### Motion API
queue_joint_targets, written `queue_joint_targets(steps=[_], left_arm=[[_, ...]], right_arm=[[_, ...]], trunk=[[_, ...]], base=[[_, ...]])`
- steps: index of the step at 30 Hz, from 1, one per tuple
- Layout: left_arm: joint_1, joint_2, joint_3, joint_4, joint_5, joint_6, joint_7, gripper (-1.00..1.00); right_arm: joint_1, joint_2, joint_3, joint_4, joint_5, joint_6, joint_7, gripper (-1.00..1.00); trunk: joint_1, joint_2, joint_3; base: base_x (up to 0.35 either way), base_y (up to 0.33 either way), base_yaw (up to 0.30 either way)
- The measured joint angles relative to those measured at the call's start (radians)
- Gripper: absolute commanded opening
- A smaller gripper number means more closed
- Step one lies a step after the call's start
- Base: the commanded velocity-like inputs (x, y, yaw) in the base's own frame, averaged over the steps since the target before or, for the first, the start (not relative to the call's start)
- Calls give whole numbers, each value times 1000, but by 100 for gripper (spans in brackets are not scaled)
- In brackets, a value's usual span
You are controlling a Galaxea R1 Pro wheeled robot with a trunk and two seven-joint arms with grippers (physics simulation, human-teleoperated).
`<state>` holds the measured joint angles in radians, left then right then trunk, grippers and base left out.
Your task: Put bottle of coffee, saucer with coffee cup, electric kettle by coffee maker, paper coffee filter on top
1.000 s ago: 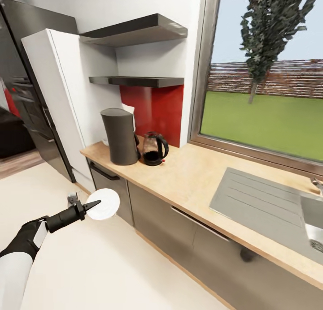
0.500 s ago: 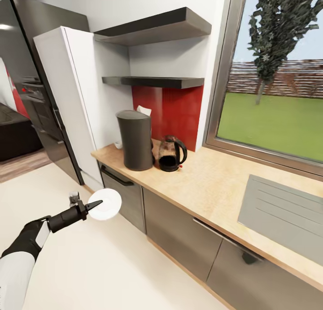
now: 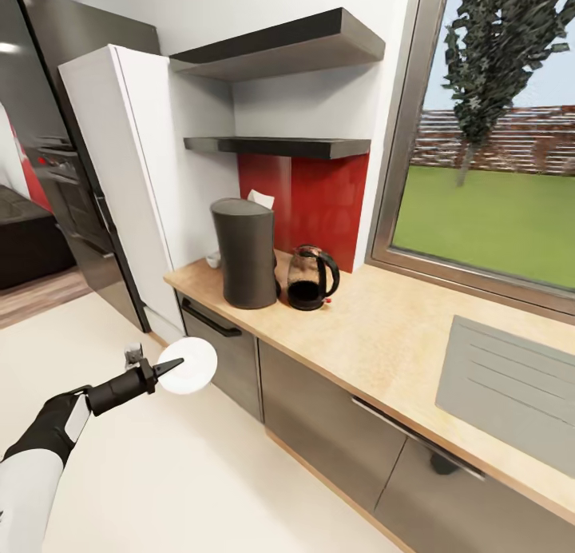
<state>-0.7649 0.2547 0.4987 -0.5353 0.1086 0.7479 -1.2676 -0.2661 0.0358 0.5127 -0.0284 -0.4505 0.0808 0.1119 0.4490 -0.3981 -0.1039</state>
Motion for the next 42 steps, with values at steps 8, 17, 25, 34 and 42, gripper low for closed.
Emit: queue_joint_targets(steps=[8,17,25,34,42], left_arm=[[0,-2,0,1,-1,-1,21,-100],[-15,-32,10,-1,12,8,227,-100],[-23,-51,11,1,108,10,383,-100],[-23,-51,10,2,105,9,384,-100],[-21,-58,6,15,103,8,388,-100]], right_arm=[[0,-3,2,1,1,0,0,100],[5,0,3,3,2,4,-70,100],[5,6,4,2,4,0,-99,100],[6,1,2,0,1,0,-101,100],[5,0,2,1,-1,0,-102,100]], trunk=[[0,0,0],[0,0,0],[0,0,0],[0,0,0],[0,0,0]], base=[[323,0,-236],[266,0,-196],[47,4,-2],[20,254,-104],[62,160,-262]])
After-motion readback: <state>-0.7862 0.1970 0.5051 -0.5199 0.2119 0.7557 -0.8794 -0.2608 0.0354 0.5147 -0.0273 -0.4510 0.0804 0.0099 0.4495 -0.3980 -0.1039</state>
